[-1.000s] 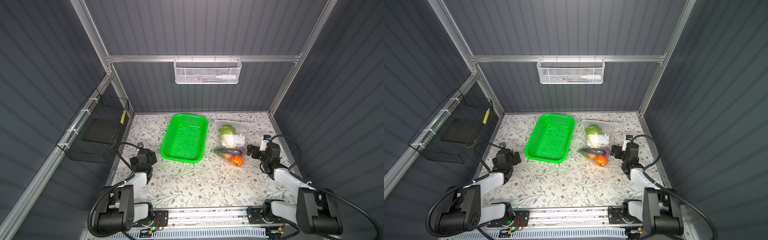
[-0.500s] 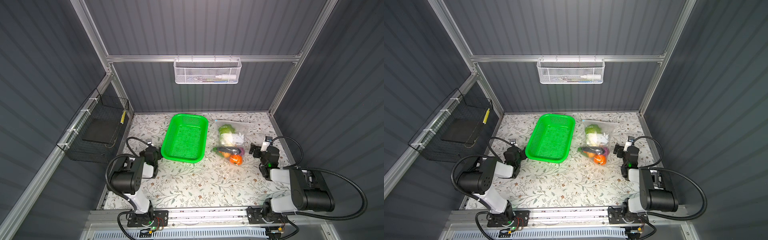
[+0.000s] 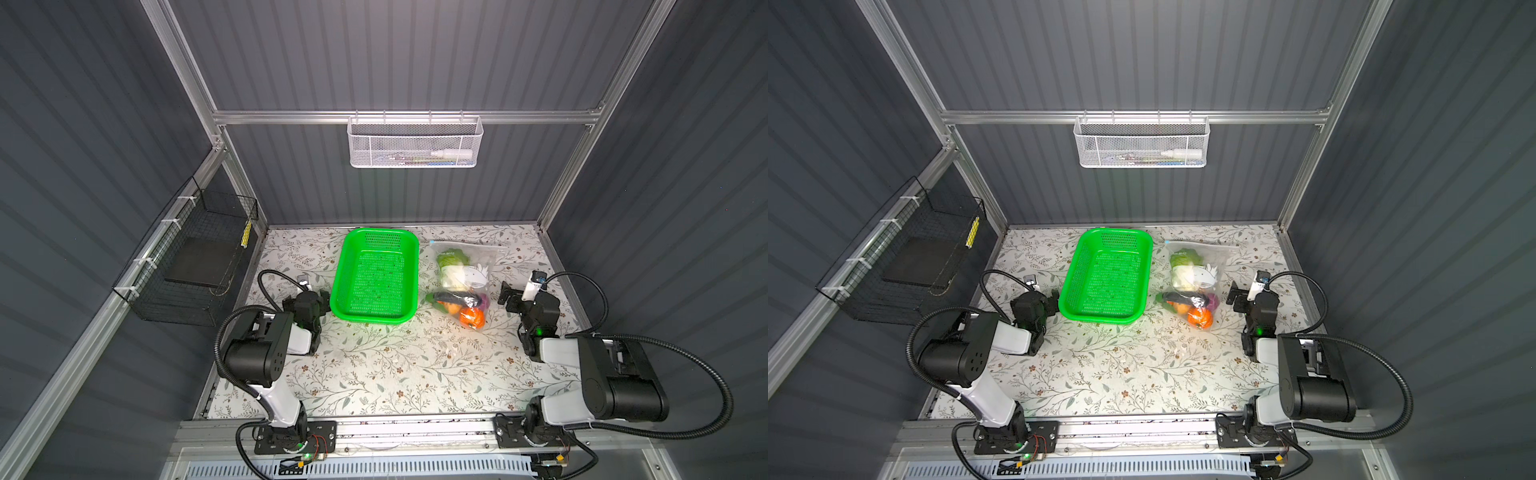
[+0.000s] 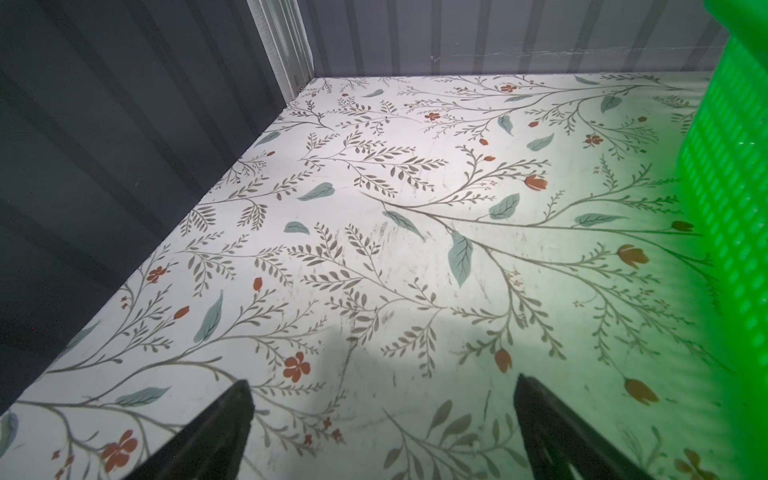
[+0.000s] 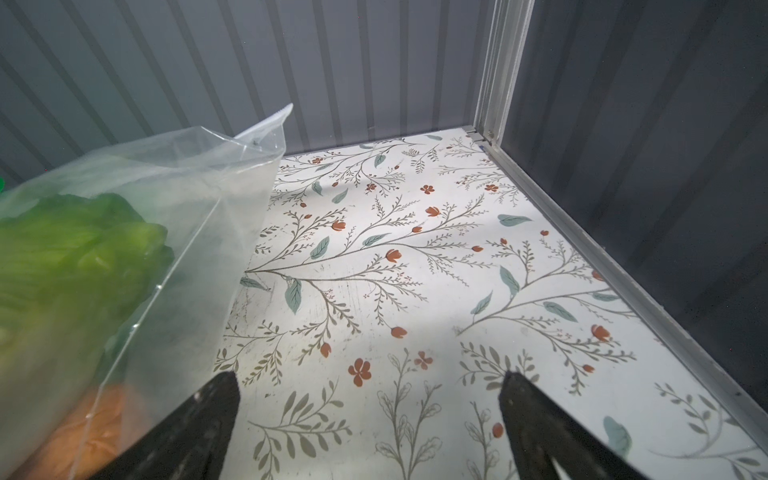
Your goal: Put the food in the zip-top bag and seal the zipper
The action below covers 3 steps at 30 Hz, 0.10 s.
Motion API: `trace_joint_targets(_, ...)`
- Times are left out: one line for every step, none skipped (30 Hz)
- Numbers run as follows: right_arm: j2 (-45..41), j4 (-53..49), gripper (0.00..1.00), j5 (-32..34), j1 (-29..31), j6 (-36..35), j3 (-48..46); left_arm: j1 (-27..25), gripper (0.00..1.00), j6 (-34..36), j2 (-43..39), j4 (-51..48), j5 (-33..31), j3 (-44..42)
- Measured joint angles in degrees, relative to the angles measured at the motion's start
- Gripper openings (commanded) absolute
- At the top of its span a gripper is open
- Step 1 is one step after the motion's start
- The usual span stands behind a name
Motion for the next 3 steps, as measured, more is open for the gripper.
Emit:
trace_joint_targets(0.00,0.00,0.99,0.02,0.09,0.00,0.00,0.00,1.00,0.00,0.00,0.02,0.00,0.00)
trace_joint_targets(0.00,0.00,0.99,0.02,0.15,0.00,0.00,0.00,1.00,0.00,0.00,0.00,-0.02,0.00)
trace_joint_targets(0.00,0.00,0.99,0.02,0.22,0.00,0.00,0.00,1.00,0.00,0.00,0.02,0.00,0.00)
